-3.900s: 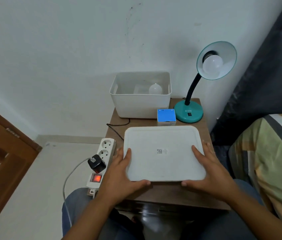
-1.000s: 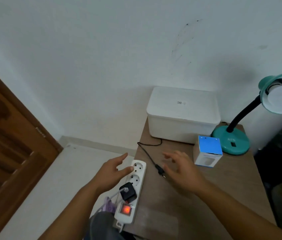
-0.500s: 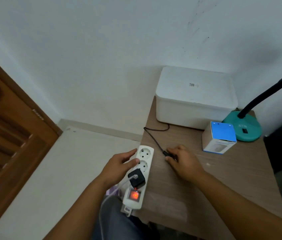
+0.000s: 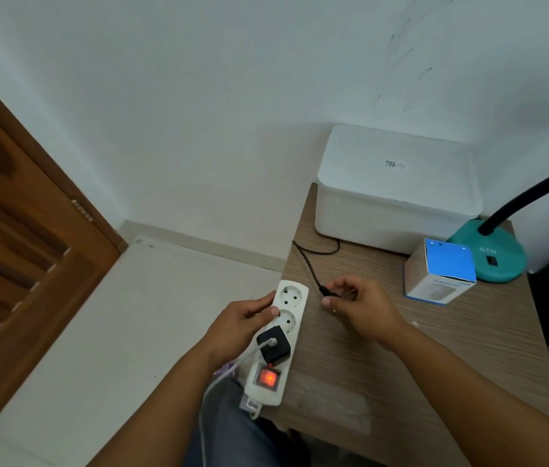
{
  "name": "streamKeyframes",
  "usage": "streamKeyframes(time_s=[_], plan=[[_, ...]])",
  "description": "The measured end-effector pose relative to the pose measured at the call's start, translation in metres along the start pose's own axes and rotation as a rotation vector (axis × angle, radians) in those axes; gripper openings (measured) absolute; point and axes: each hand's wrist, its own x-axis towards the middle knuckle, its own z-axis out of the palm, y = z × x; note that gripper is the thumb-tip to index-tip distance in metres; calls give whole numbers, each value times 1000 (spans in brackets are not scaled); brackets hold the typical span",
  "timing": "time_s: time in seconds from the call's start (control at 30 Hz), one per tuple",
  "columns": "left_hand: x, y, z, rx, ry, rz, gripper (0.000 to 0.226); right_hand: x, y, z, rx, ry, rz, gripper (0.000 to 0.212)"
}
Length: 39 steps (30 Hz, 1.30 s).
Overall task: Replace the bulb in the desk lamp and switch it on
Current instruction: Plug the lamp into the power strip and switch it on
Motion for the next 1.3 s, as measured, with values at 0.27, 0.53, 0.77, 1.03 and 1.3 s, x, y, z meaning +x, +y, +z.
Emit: streamKeyframes(time_s=[0.27, 0.53, 0.77, 1.03, 1.3], plan=[[-1, 0, 2, -23, 4, 3, 34, -2, -24, 10, 35, 37, -150, 16], [-2, -1, 2, -76, -13, 20, 36, 5, -25, 22, -115, 15, -314, 14], [1, -6, 1, -68, -20, 26, 35, 20, -32, 19, -339, -81, -479, 9], [2, -6, 1, -74, -18, 48, 35, 21, -26, 24, -441, -89, -548, 13], [4, -9, 1, -59, -13, 49, 35, 23, -28, 29, -504, -110, -582, 11]])
